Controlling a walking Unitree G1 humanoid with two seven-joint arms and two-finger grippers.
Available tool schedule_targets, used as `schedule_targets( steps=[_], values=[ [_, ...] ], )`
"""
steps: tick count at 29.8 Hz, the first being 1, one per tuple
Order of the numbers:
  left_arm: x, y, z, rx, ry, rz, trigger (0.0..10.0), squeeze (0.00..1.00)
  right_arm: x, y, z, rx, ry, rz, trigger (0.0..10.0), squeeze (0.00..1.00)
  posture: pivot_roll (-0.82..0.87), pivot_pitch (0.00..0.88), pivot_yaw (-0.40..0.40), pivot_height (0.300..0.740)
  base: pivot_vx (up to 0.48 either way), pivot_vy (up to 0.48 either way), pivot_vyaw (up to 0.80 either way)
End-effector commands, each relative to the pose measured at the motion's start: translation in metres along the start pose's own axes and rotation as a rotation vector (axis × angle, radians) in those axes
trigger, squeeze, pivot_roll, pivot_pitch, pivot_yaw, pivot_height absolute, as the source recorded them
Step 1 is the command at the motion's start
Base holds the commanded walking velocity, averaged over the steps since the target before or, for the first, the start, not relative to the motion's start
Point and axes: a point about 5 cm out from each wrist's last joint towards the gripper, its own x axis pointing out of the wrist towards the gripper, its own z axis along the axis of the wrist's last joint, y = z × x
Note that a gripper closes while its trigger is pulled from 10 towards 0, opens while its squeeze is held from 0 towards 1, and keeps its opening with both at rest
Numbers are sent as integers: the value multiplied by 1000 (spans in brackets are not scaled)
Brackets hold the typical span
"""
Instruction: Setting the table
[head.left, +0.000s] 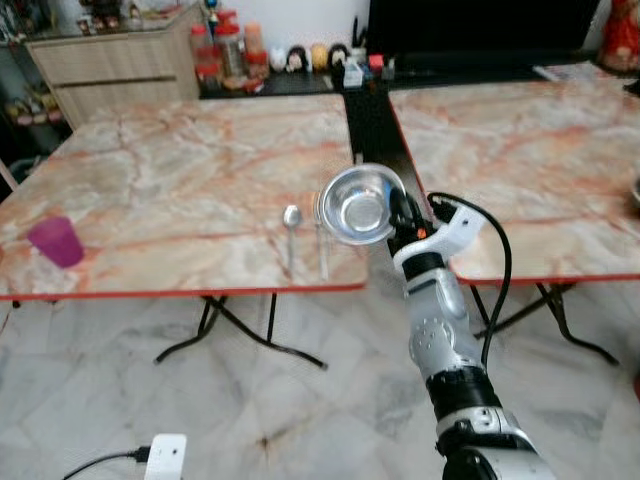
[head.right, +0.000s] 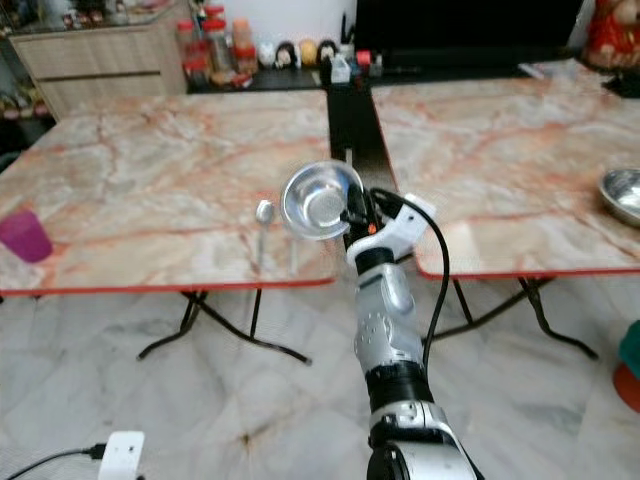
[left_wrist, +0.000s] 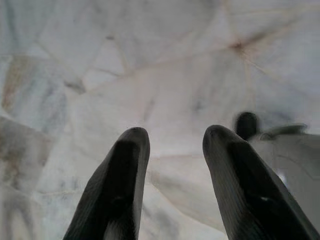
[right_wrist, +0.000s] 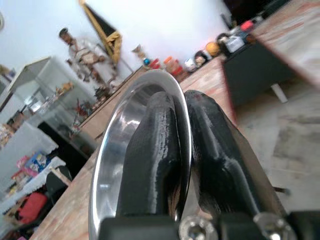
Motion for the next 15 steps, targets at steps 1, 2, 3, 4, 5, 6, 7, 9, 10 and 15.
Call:
schedule_targets(
  steps=[1,2,3,4,5,6,7,9,10,15],
  values=[
    [0,-3,0,0,-1,-7,10000,0,3,3,7,-14,-26,6,10000,0,47,1,68,740,0,-416,0],
    [0,-3,0,0,-2,-8,10000,0,3,3,7,-14,-27,5,10000,0,47,1,68,740,0,-412,0],
    [0,-3,0,-1,-3,-9,10000,0,3,2,7,-15,-29,4,10000,0,45,3,69,740,0,-412,0],
    [0,-3,0,-1,-3,-9,10000,0,2,2,7,-15,-30,2,10000,0,45,3,69,740,0,-412,0],
    [0,-3,0,0,-3,-10,10000,0,2,2,6,-16,-30,0,10000,0,45,3,69,740,0,-412,0],
    [-1,-4,0,1,-2,-11,10000,0,1,2,5,-17,-28,-2,10000,0,45,3,69,740,0,-412,0],
    [-1,-4,-1,1,-2,-12,10000,0,1,1,5,-17,-27,-3,10000,0,46,4,68,740,0,-412,0],
    [-1,-4,-1,1,-1,-13,10000,0,1,1,5,-18,-24,-4,10000,0,46,4,68,740,0,-411,0],
    [-1,-5,-2,0,1,-14,10000,0,1,1,4,-19,-22,-5,10000,0,48,3,67,740,0,-412,0],
    [-1,-6,-3,-6,3,-15,10000,0,1,0,4,-21,-19,-8,10000,0,50,4,66,740,0,-413,0]
  ],
)
